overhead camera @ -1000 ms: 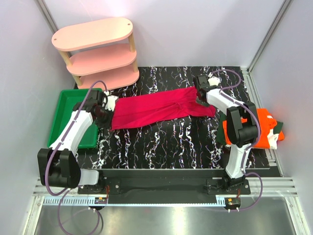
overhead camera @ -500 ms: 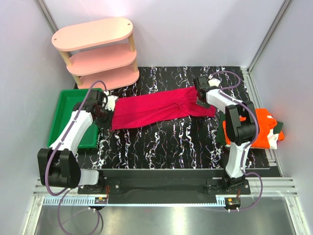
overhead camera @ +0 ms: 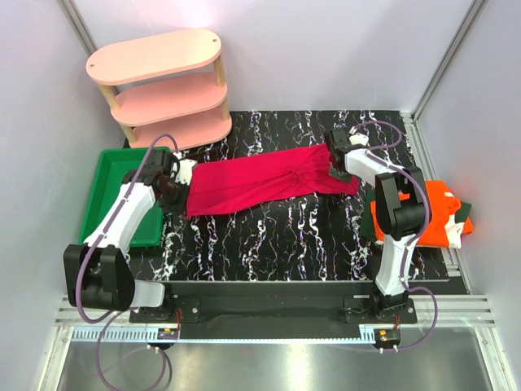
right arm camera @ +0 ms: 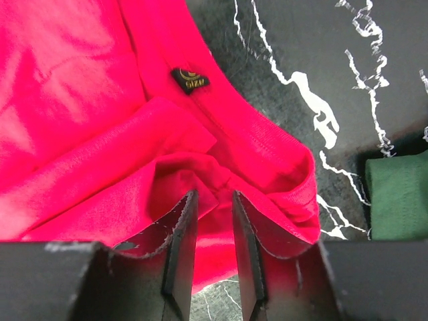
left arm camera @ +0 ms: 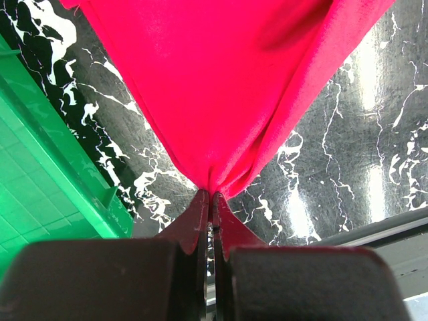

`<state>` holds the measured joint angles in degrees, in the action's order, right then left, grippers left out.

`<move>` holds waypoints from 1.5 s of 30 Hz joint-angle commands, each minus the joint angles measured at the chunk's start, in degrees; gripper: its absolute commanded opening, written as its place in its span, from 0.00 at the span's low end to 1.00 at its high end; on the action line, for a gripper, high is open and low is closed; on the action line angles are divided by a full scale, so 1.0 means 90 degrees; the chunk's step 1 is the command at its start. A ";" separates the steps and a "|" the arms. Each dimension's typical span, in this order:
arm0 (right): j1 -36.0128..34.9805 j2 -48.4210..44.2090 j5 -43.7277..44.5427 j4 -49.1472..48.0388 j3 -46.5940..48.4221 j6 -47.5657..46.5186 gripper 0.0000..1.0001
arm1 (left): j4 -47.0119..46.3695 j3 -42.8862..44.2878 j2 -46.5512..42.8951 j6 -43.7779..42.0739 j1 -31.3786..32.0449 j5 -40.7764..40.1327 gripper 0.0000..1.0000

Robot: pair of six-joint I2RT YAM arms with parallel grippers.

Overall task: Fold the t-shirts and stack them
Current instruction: Grap the side of the flattened tshirt closest away from the robot with both arms

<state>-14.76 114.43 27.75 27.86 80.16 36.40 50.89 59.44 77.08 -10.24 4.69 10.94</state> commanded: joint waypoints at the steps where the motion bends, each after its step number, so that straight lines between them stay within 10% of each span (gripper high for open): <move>1: 0.0029 0.0098 -0.0114 -0.0058 -0.0049 0.0135 0.34 | -0.0176 -0.0013 -0.0029 0.0112 -0.0042 0.0181 0.00; 16: 0.0029 0.0059 -0.0475 -0.0380 -0.0079 0.0037 0.36 | -0.0206 -0.0101 -0.0078 0.0191 -0.0042 0.0230 0.00; 25: 0.0029 0.0078 -0.0486 -0.0458 -0.0059 0.0008 0.00 | -0.0196 -0.0130 -0.0097 0.0171 -0.0042 0.0181 0.00; 45: 0.0029 -0.1133 -0.0339 -0.0605 -0.0313 -0.0197 0.00 | -0.0225 -0.0052 0.0010 0.0200 -0.0042 0.0269 0.00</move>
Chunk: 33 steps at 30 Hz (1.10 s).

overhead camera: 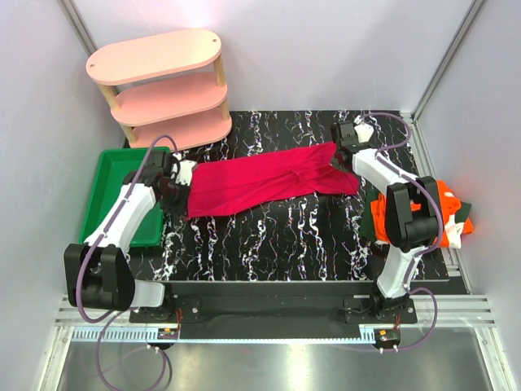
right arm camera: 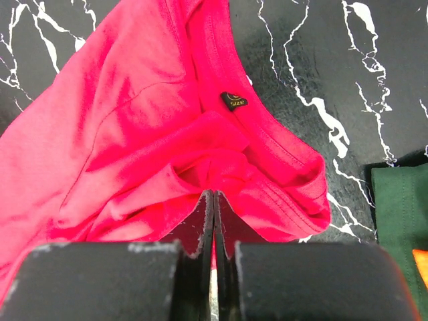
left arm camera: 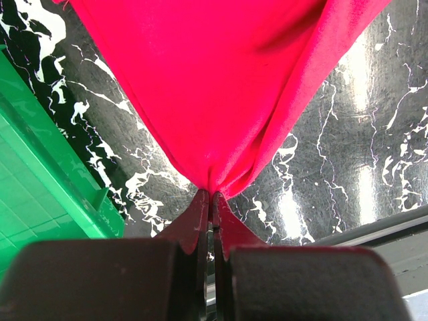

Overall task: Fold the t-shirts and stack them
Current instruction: Grap the side of the flattened tshirt closest away from the robot with both arms

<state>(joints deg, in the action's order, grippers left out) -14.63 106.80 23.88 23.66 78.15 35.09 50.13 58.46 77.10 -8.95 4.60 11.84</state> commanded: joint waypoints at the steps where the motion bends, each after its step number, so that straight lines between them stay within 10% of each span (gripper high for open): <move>1: 0.0015 -0.0314 0.0081 -0.0139 -0.0099 -0.0042 0.00 | -0.0140 0.0077 -0.0002 0.0057 -0.0033 0.0169 0.00; 33: -0.0901 -0.4434 0.0862 0.1431 -0.1945 -0.0208 0.00 | 0.0191 0.0126 -0.1027 0.0126 -0.0033 0.0121 0.00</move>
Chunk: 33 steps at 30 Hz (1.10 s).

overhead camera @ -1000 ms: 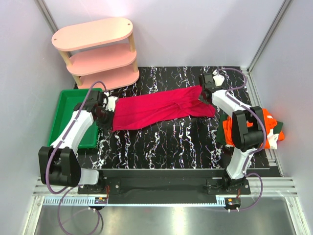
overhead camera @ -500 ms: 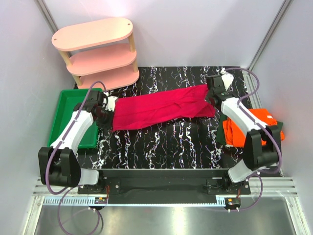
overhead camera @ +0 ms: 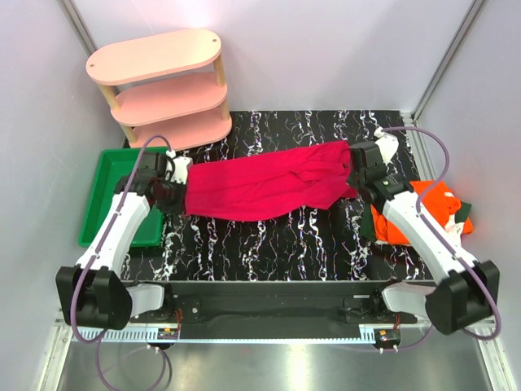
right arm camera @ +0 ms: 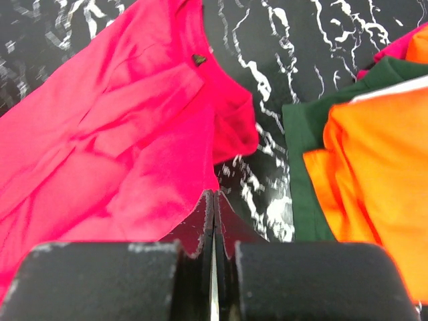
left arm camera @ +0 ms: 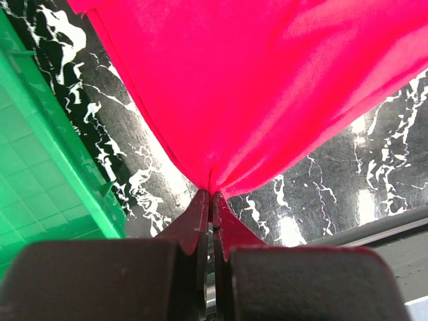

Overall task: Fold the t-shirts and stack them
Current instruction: Grap the side of the flattened tshirt closest away from the robot with both arms, then fold the other side of the tshirt into a rectangle

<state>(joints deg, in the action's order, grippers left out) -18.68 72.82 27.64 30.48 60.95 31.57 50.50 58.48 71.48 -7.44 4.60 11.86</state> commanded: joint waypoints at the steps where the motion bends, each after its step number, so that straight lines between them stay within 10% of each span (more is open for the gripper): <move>1: -0.0560 -0.0765 0.0532 0.0811 -0.0043 0.0251 0.00 | 0.0199 0.0133 -0.0462 -0.0062 -0.0033 0.0108 0.00; 16: -0.1938 -0.2465 0.1030 0.2980 -0.0551 0.1970 0.00 | 0.0385 -0.0003 -0.0345 -0.0042 -0.0033 0.0255 0.00; 33: -0.2017 -0.2534 0.1431 0.3401 0.0191 0.1678 0.00 | 0.0590 0.0133 0.0084 -0.0276 -0.0033 0.0518 0.00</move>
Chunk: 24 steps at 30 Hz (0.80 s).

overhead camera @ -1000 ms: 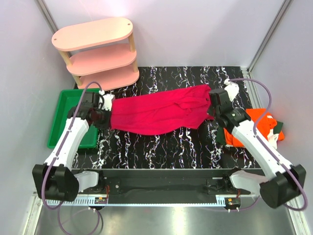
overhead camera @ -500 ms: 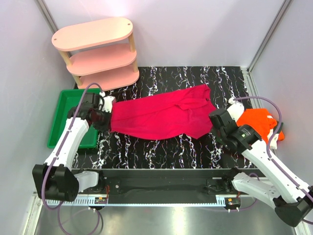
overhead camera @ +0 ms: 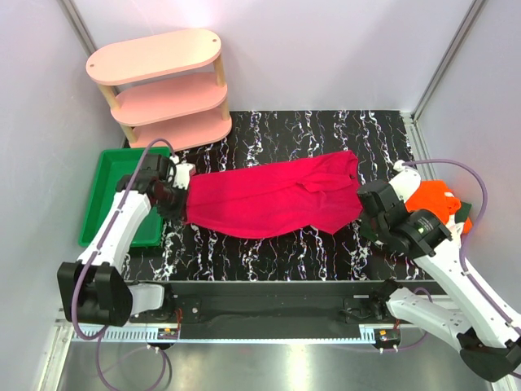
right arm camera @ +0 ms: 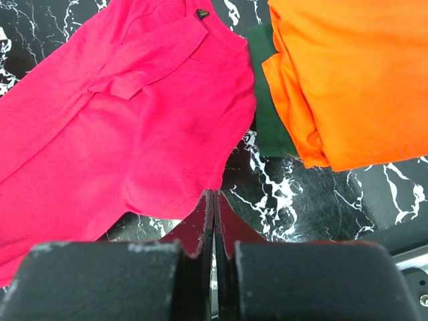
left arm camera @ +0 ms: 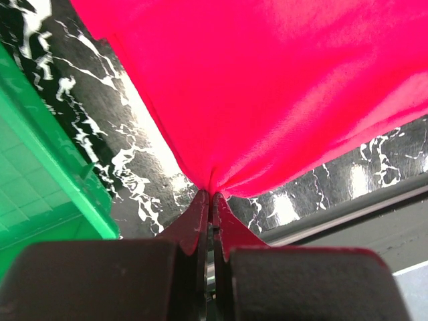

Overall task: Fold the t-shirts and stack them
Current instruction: Fold the other side of the tshirt into a rectangle

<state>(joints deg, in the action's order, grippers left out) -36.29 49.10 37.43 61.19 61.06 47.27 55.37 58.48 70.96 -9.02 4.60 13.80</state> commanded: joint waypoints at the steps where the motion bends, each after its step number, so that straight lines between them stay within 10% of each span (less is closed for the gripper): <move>1: -0.0059 0.0140 0.0314 -0.0050 0.0169 -0.0086 0.00 | 0.0048 0.0124 0.0182 -0.0082 -0.0033 0.0322 0.00; 24: 0.1316 0.2590 -0.0047 -0.2804 0.0872 -0.1608 0.00 | -0.0596 0.0699 0.1422 0.0338 -0.0052 -0.0127 0.00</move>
<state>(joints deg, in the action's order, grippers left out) -28.14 70.02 37.91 43.07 65.34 37.17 52.66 61.82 82.39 -7.03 4.49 14.00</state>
